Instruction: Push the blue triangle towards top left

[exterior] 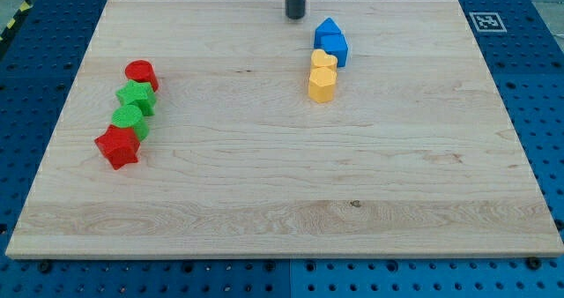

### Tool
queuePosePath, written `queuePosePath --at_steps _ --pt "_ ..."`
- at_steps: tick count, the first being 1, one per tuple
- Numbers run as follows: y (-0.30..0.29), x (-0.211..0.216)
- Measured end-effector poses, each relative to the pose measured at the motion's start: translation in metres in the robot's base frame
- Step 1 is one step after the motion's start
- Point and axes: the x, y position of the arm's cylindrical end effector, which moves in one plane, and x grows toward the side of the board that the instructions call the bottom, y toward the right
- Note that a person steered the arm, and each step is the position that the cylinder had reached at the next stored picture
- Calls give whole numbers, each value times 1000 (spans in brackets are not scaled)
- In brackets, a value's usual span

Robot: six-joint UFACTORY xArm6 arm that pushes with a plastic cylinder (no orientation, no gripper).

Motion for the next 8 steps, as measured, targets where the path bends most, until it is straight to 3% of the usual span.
queuePosePath --at_steps 3,6,8 --pt "91 32" --pt "95 61" --pt "40 62"
